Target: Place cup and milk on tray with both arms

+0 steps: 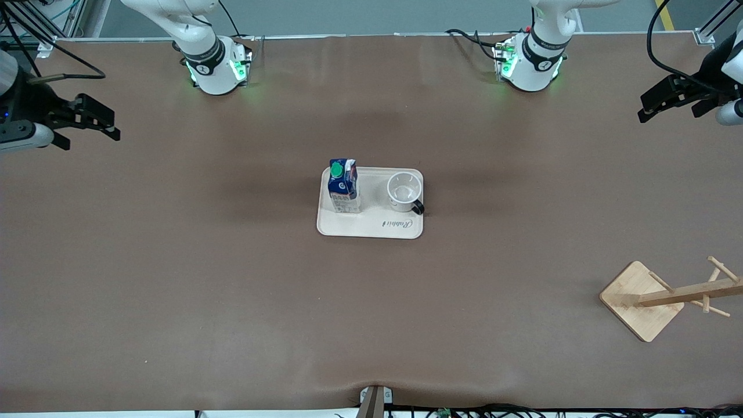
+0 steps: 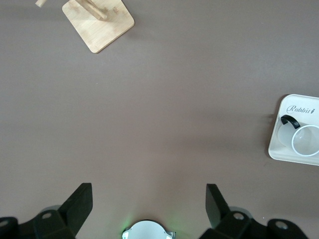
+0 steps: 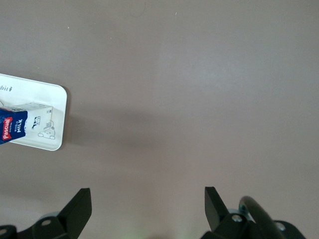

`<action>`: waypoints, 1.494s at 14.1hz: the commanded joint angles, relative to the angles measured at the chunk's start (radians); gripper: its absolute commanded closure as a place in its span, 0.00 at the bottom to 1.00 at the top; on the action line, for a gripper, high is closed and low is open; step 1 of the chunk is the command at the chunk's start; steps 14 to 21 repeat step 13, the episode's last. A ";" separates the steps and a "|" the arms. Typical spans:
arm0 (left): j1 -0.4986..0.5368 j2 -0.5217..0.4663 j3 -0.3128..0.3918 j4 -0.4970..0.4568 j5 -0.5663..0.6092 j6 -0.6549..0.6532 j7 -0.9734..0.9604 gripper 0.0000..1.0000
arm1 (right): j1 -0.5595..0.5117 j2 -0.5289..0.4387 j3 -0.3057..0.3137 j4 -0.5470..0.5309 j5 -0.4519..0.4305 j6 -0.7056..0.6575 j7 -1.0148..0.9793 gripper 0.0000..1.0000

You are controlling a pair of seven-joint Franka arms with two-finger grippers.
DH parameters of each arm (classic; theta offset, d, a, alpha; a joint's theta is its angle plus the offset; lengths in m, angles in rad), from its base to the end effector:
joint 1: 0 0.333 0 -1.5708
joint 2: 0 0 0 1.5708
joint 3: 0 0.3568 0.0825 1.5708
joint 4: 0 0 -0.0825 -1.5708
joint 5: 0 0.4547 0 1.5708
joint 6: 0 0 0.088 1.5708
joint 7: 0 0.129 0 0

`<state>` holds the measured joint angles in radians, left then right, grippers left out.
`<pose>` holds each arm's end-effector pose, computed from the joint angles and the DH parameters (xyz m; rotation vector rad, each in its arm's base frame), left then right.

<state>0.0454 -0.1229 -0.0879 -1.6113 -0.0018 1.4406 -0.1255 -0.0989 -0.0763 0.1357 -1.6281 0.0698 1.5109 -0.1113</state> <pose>0.5657 -0.0277 0.6835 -3.1250 -0.1309 0.0741 0.5901 0.0342 0.6535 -3.0714 -0.2311 0.0606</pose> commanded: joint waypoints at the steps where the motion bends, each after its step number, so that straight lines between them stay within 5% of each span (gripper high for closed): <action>1: 0.001 0.002 -0.004 0.013 -0.004 -0.019 0.014 0.00 | 0.004 -0.007 -0.001 0.010 -0.010 -0.015 0.025 0.00; 21: -0.004 0.005 -0.007 0.057 -0.003 -0.025 0.012 0.00 | 0.028 -0.007 -0.002 0.014 -0.088 -0.015 -0.021 0.00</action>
